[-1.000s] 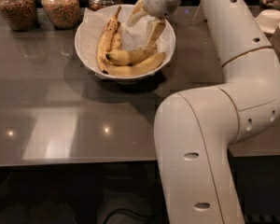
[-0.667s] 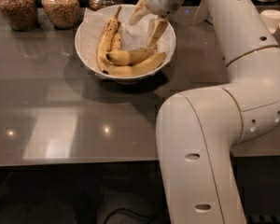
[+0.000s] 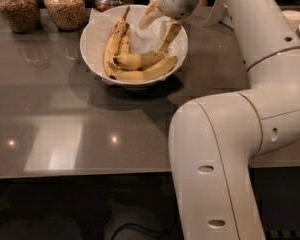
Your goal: Pick banana from white bowl
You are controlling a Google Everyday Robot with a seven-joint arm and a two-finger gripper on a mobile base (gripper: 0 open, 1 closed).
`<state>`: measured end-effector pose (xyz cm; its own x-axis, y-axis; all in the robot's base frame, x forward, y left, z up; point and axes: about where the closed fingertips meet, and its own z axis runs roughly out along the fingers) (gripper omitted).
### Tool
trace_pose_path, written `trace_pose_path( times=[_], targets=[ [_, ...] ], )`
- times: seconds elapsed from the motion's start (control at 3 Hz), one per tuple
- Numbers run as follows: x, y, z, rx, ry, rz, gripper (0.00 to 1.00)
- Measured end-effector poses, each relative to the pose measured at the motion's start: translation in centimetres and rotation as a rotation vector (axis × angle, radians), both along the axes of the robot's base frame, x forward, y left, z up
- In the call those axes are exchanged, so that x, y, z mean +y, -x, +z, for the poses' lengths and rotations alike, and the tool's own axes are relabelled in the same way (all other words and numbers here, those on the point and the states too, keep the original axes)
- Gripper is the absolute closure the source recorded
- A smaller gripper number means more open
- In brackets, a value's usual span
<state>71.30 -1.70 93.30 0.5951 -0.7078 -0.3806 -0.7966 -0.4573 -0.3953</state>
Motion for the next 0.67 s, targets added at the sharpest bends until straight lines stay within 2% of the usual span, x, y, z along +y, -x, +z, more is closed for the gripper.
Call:
trace_pose_path(
  times=[0.67],
  targets=[
    [0.3, 0.3, -1.9, 0.053, -0.004, 0.015, 0.40]
  ],
)
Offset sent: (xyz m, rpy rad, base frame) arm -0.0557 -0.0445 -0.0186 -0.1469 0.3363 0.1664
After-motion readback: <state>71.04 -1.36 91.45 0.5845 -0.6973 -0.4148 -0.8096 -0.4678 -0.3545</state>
